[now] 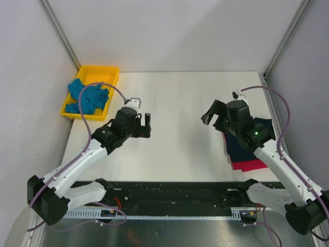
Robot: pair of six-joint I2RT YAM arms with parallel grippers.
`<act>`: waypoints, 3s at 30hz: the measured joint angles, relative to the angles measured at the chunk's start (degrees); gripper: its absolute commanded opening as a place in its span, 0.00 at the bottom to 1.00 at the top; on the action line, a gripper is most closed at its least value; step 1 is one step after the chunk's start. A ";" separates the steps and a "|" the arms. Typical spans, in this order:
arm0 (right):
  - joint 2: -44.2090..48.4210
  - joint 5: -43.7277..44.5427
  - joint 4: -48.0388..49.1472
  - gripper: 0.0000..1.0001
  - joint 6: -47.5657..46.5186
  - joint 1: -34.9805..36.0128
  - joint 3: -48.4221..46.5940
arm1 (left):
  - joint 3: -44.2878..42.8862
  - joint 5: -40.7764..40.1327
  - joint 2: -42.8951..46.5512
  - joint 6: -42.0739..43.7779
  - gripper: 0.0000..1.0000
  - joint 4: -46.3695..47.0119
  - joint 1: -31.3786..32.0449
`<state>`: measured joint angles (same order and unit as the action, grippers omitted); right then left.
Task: Fold and stack the t-shirts
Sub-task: Grab crumpled tshirt from bin with the left arm, then move the tshirt to the center of the board
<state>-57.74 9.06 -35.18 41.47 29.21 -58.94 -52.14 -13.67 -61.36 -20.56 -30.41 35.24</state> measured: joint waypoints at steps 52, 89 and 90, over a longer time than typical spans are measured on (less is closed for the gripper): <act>-3.74 -13.27 1.31 0.99 -9.64 -5.07 1.92 | -50.40 -10.16 -66.93 -10.95 0.81 1.62 -48.19; -5.38 -20.41 7.26 0.99 -10.25 -8.87 2.67 | -53.00 10.27 -36.15 -6.14 0.00 2.45 -36.87; -5.38 -20.63 7.26 0.99 -10.25 -9.42 2.67 | -52.15 11.13 -33.75 -5.88 0.00 2.64 -35.63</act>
<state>-63.11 -11.57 -27.92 31.22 19.79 -56.27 -104.29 -2.55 -95.11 -26.44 -27.77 -0.38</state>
